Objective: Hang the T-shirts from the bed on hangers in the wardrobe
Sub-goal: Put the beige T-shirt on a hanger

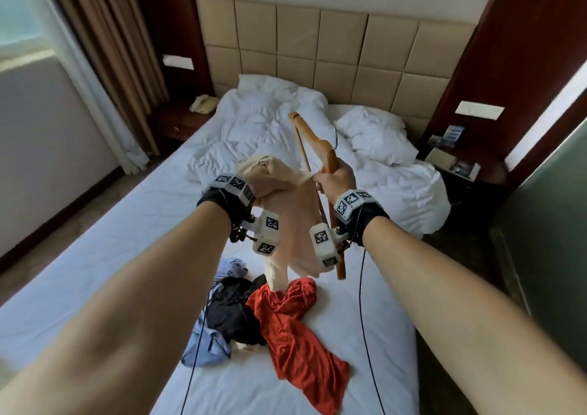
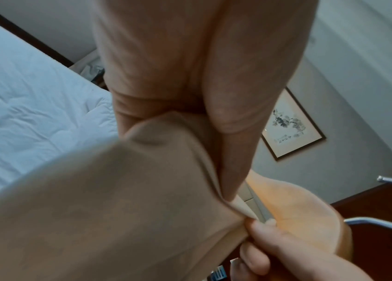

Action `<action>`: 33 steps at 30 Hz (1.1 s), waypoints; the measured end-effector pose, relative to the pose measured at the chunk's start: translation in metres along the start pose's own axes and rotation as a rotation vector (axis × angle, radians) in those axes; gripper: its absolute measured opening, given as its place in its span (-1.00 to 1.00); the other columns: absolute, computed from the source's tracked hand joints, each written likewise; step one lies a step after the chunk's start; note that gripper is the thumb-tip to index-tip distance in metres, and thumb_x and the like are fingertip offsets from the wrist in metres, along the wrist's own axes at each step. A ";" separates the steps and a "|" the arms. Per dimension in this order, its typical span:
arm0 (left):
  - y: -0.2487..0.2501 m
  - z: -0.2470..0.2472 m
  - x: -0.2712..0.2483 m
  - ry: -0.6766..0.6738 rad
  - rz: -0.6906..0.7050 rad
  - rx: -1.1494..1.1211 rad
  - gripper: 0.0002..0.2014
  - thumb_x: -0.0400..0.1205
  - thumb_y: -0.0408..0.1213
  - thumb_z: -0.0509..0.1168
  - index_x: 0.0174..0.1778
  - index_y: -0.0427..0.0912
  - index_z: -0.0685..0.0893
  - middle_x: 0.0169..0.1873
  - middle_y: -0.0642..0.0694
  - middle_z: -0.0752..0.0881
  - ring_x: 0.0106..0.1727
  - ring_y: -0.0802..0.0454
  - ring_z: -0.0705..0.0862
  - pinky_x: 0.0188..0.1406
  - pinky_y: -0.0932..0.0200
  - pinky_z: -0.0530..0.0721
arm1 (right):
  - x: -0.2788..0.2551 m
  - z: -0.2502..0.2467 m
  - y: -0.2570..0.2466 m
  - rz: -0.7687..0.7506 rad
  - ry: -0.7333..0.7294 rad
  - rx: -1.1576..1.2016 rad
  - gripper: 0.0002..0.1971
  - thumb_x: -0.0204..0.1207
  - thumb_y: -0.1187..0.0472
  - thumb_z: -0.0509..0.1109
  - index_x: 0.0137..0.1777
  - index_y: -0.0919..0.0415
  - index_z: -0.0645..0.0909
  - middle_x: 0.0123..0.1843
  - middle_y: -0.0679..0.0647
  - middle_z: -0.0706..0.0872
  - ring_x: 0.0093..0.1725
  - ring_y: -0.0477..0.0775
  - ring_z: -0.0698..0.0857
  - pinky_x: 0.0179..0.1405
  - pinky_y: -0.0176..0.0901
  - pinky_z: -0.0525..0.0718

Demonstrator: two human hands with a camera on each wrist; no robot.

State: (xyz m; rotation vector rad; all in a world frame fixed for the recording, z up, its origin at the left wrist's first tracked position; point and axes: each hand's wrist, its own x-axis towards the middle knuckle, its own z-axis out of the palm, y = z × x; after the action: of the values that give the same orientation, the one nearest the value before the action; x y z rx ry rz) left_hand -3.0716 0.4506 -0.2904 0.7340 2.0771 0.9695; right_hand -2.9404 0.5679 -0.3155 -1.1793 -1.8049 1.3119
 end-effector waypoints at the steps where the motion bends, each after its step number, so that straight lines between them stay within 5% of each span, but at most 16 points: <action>1: 0.002 -0.006 0.000 0.044 -0.006 0.071 -0.36 0.21 0.27 0.61 -0.02 -0.16 0.73 -0.10 -0.16 0.78 -0.07 -0.11 0.78 0.00 -0.12 0.81 | -0.002 0.000 -0.008 -0.021 0.007 -0.009 -0.87 0.37 0.37 0.43 -0.20 0.15 0.58 -0.27 0.13 0.71 -0.25 0.16 0.71 -0.08 0.06 0.77; 3: 0.008 -0.015 -0.008 0.081 -0.006 0.094 -0.24 0.23 0.30 0.58 0.14 -0.20 0.66 0.03 -0.17 0.74 0.07 -0.17 0.75 0.16 -0.17 0.75 | -0.004 0.001 -0.019 -0.054 0.021 -0.019 -0.89 0.40 0.36 0.40 -0.17 0.15 0.56 -0.27 0.13 0.71 -0.27 0.17 0.71 -0.16 0.02 0.73; 7: 0.012 -0.026 -0.019 0.006 0.005 -0.196 -0.48 0.47 -0.04 0.57 0.26 -0.21 0.61 0.07 -0.19 0.75 0.03 -0.09 0.76 0.02 -0.10 0.80 | -0.005 -0.001 -0.043 -0.091 0.063 0.010 -0.89 0.40 0.34 0.35 -0.14 0.12 0.57 -0.27 0.11 0.71 -0.25 0.19 0.73 -0.13 0.05 0.76; 10: 0.011 -0.032 -0.027 -0.122 0.079 -0.407 -0.83 0.62 -0.32 0.44 0.10 -0.15 0.65 -0.06 -0.19 0.68 -0.14 -0.06 0.66 -0.23 0.01 0.77 | -0.004 -0.009 -0.059 -0.112 0.097 0.038 -0.88 0.41 0.35 0.35 -0.19 0.11 0.53 -0.29 0.14 0.70 -0.29 0.17 0.70 -0.17 0.04 0.73; 13: 0.013 -0.034 -0.031 -0.071 0.093 -0.496 -0.96 0.69 -0.28 0.36 0.00 -0.11 0.62 -0.21 -0.17 0.60 -0.24 -0.03 0.58 -0.31 0.04 0.75 | -0.003 -0.017 -0.066 -0.113 0.091 0.077 -0.92 0.42 0.36 0.37 -0.20 0.18 0.54 -0.43 0.10 0.63 -0.46 0.06 0.62 -0.36 -0.08 0.64; 18: 0.022 -0.036 -0.027 0.027 0.129 -0.704 -0.44 0.44 -0.11 0.54 0.33 -0.24 0.63 0.11 -0.32 0.75 0.02 -0.12 0.75 -0.22 0.06 0.74 | -0.007 -0.023 -0.073 -0.100 0.020 0.082 -0.93 0.39 0.33 0.38 -0.28 0.20 0.57 -0.56 0.04 0.56 -0.59 -0.03 0.51 -0.48 -0.22 0.52; 20: 0.026 -0.035 -0.025 0.069 0.151 -0.723 -0.47 0.48 -0.20 0.46 0.36 -0.31 0.63 0.14 -0.33 0.72 0.03 -0.11 0.74 -0.26 0.10 0.73 | -0.008 -0.024 -0.073 -0.095 -0.030 0.085 -0.88 0.37 0.36 0.37 -0.35 0.19 0.54 -0.62 0.00 0.52 -0.64 -0.05 0.45 -0.53 -0.24 0.46; 23: 0.034 -0.035 -0.024 0.083 0.213 -0.750 -0.69 0.62 -0.38 0.29 0.26 -0.39 0.63 0.11 -0.37 0.70 0.13 -0.17 0.71 0.00 0.00 0.73 | -0.008 -0.027 -0.073 -0.092 -0.124 0.075 -0.79 0.40 0.39 0.36 -0.43 0.22 0.49 -0.69 -0.04 0.45 -0.67 -0.02 0.38 -0.57 -0.23 0.37; 27: 0.026 -0.042 0.011 0.131 0.156 -0.762 -0.26 0.25 0.05 0.62 0.25 -0.33 0.69 0.15 -0.33 0.76 0.21 -0.20 0.75 0.28 -0.18 0.70 | -0.011 -0.031 -0.073 -0.096 -0.217 0.041 -0.79 0.46 0.38 0.37 -0.40 0.25 0.50 -0.66 -0.01 0.48 -0.66 -0.01 0.43 -0.59 -0.28 0.40; 29: 0.033 -0.046 0.007 0.159 0.158 -0.796 -0.51 0.27 -0.05 0.56 0.02 -0.27 0.72 -0.02 -0.24 0.77 0.04 -0.13 0.76 0.04 -0.07 0.79 | -0.006 -0.029 -0.070 -0.099 -0.214 0.003 -0.88 0.46 0.36 0.37 -0.31 0.27 0.58 -0.58 0.04 0.61 -0.62 -0.04 0.54 -0.57 -0.33 0.51; 31: 0.046 -0.047 -0.022 0.180 0.182 -0.827 -0.92 0.44 -0.29 0.37 -0.23 -0.21 0.63 -0.35 -0.15 0.65 -0.35 0.01 0.65 -0.49 0.26 0.63 | 0.001 -0.024 -0.067 -0.090 -0.208 0.009 -0.94 0.45 0.34 0.38 -0.14 0.31 0.67 -0.37 0.15 0.76 -0.43 0.03 0.70 -0.41 -0.26 0.66; 33: 0.049 -0.051 -0.028 0.184 0.173 -0.817 -0.80 0.51 -0.45 0.20 -0.40 -0.13 0.46 -0.52 -0.04 0.43 -0.57 0.11 0.40 -0.65 0.36 0.36 | 0.010 -0.019 -0.064 -0.066 -0.200 0.029 -0.81 0.43 0.30 0.40 0.02 0.33 0.71 -0.16 0.21 0.84 -0.23 0.11 0.79 -0.23 -0.13 0.75</action>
State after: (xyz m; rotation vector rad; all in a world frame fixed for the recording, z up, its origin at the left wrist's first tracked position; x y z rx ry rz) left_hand -3.0862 0.4370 -0.2173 0.3939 1.5439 1.8686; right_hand -2.9473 0.5774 -0.2493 -0.9938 -1.9404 1.4561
